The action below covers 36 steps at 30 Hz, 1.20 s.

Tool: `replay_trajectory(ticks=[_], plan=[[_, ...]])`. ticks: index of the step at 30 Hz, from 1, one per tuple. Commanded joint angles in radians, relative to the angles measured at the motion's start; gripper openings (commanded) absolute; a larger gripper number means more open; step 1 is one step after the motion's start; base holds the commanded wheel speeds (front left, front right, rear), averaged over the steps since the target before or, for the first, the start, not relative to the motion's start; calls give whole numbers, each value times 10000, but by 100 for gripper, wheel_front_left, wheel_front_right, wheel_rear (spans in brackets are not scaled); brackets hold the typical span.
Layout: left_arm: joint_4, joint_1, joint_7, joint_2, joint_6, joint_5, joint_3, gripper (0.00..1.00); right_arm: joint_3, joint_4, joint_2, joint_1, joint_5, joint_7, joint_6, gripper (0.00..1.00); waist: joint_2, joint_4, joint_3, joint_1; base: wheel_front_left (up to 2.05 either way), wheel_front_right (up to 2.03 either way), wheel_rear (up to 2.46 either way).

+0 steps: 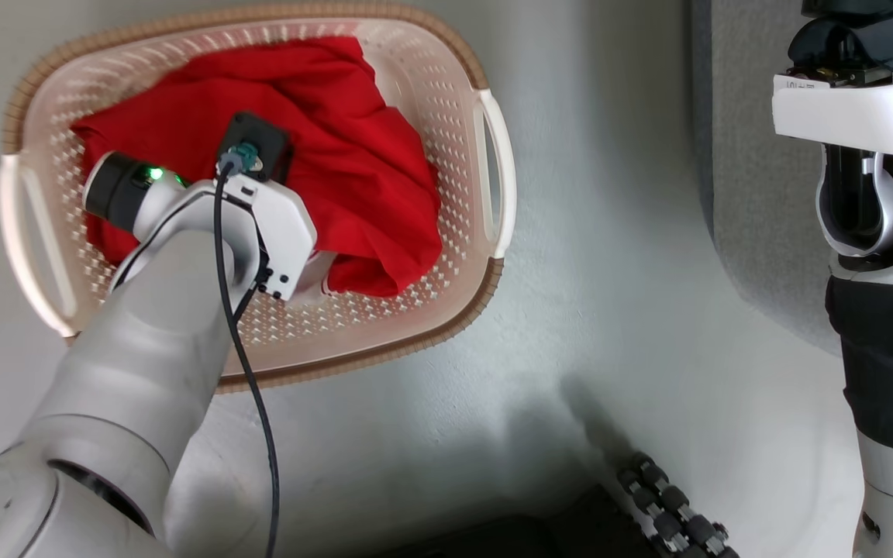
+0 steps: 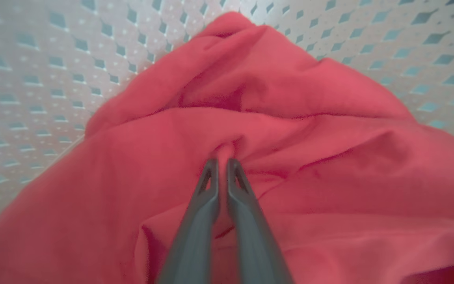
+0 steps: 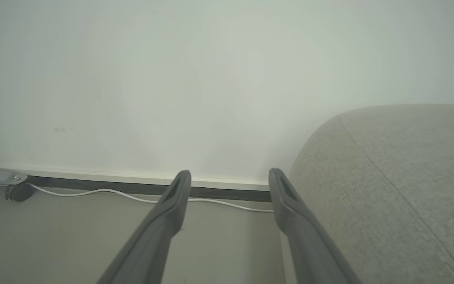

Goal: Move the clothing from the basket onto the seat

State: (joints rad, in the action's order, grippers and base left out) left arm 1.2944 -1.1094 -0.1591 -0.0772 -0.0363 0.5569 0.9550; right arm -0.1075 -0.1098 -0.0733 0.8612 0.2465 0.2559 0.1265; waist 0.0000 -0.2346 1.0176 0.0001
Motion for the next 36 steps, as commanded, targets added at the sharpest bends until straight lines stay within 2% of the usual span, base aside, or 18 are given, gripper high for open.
replay_trajectory(ticks=[1, 9, 15, 22, 36], plan=[[-42, 375, -268, -44, -110, 97, -147, 0, -60, 206, -11, -314, 16, 59, 42, 100, 0, 145, -351, 0, 0, 0, 0], [-210, 1200, -890, 193, -199, 252, -107, 0, -41, -137, -240, -673, 20, 59, 42, 100, 0, 522, -1575, 0, 0, 0, 0], [-1055, 1832, -1018, 260, -85, 502, -354, 0, -57, -514, -453, -1090, -18, 59, 42, 100, 0, 788, -2721, 0, 0, 0, 0], [-2672, 2786, -1024, 267, 42, 407, -1025, 0, -25, -1019, -630, -1687, -30, 59, 42, 100, 0, 1120, -4120, 0, 0, 0, 0], [-4768, 4983, -1026, 269, -5, -596, -2984, 0, -258, -2113, -741, -3316, 98, 59, 42, 100, 0, 1890, -7124, 0, 0, 0, 0]])
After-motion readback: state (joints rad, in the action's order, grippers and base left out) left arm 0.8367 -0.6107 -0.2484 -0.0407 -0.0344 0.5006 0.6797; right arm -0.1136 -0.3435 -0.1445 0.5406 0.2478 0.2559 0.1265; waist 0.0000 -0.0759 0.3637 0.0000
